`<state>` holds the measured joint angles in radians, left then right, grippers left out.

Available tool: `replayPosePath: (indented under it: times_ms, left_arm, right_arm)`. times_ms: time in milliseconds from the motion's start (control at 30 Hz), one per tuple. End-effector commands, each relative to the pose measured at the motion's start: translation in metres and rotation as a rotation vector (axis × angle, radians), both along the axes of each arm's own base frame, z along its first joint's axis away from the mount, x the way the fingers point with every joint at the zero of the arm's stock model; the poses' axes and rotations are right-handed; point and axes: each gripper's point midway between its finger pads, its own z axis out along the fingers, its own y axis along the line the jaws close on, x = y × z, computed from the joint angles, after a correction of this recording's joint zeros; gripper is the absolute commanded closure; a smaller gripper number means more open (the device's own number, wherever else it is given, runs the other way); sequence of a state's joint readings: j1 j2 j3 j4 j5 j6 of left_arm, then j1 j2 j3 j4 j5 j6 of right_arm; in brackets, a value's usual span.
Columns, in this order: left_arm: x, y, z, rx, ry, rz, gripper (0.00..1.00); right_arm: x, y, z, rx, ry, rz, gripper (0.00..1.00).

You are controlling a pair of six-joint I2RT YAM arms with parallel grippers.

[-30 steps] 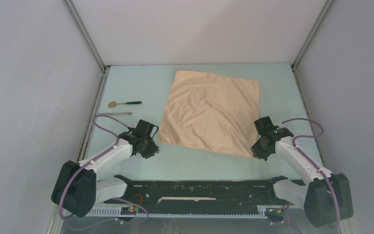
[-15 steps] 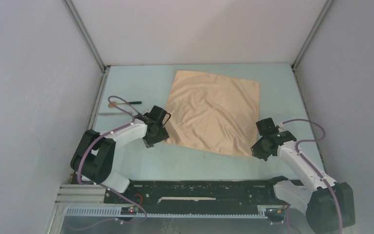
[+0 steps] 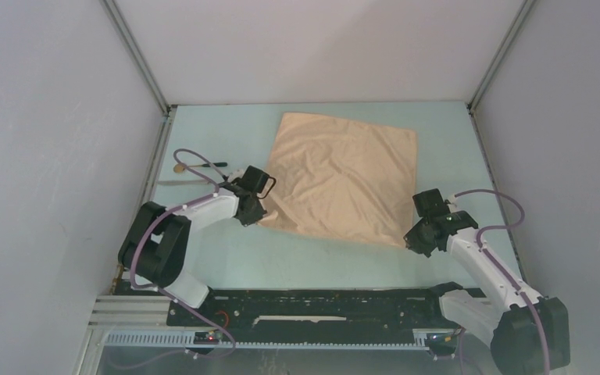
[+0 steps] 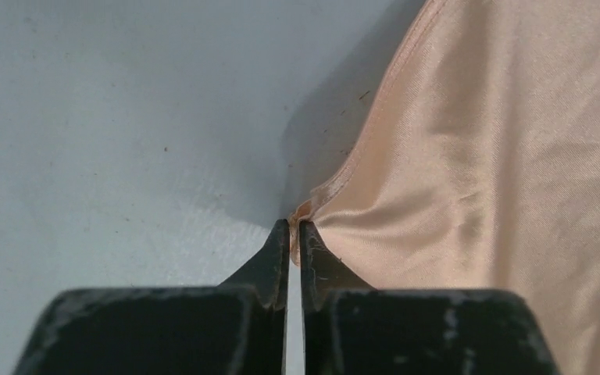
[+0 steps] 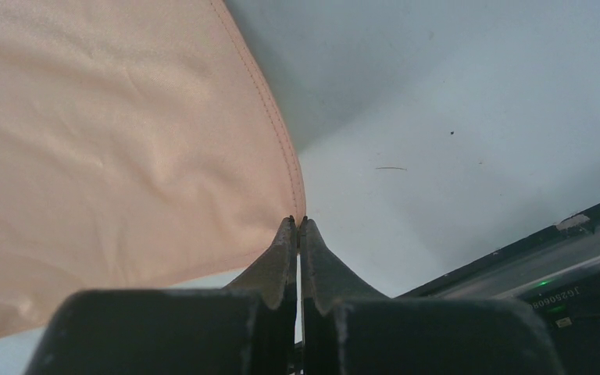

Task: Fold the napkin into a case and place the utensils inside
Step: Pick up the flattened napkin from the center of the board.

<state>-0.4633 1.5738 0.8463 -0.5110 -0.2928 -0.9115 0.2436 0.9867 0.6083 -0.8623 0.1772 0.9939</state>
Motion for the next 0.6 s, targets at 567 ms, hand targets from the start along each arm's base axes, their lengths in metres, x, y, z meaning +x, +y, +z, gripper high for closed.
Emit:
replayPosePath:
  times_ms: [567]
  left_arm:
    - [-0.065, -0.008, 0.023, -0.100, -0.075, -0.059, 1.00]
  right_arm:
    - [-0.004, -0.012, -0.003, -0.100, 0.024, 0.064, 1.00]
